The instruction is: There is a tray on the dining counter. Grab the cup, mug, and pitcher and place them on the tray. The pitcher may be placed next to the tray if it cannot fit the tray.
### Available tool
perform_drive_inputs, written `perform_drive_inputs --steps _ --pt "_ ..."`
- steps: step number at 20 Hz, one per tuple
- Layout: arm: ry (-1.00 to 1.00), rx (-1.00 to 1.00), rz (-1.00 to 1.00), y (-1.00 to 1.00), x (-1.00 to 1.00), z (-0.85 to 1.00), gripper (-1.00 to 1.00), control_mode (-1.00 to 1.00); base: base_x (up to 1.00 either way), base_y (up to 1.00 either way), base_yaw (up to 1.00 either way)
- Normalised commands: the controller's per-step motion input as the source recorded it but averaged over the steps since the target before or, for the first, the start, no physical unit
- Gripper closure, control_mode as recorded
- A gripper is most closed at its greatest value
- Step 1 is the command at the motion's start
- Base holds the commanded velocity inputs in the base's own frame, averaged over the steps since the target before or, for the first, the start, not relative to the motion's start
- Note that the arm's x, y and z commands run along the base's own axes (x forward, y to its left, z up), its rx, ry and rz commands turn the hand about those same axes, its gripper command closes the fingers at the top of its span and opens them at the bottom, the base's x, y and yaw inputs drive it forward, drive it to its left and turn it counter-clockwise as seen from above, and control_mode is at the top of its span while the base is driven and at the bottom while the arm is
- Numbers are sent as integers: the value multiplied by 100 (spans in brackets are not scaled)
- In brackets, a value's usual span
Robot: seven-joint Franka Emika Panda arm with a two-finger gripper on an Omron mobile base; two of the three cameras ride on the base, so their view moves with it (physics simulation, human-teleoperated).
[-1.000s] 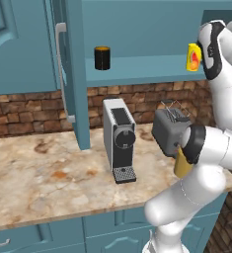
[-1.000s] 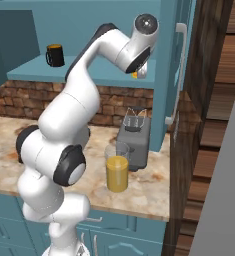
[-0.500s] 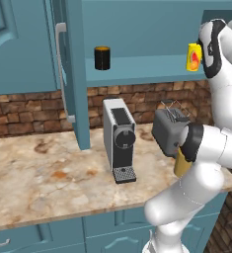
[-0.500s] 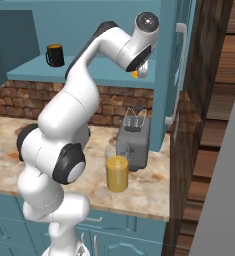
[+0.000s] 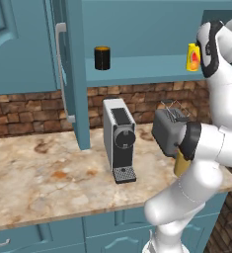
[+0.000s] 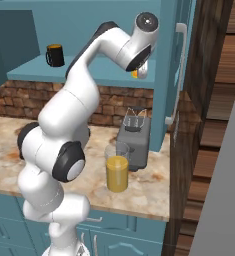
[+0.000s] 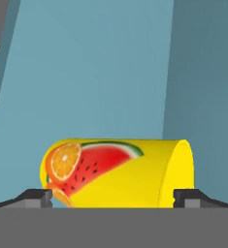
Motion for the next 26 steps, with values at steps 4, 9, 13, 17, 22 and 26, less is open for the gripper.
perform_drive_inputs --steps 4,9,13,17,22,26 --pt "8 0 0 0 8 0 -100 -100 0 0 0" --pt "0 0 0 0 0 0 -100 -100 0 0 0" --pt "0 0 0 0 0 0 -100 -100 0 0 0" --pt "0 0 0 0 0 0 100 -100 0 0 0" --pt "0 0 0 0 0 0 100 -100 0 0 0" --pt "0 0 0 0 0 0 100 -100 0 0 0"
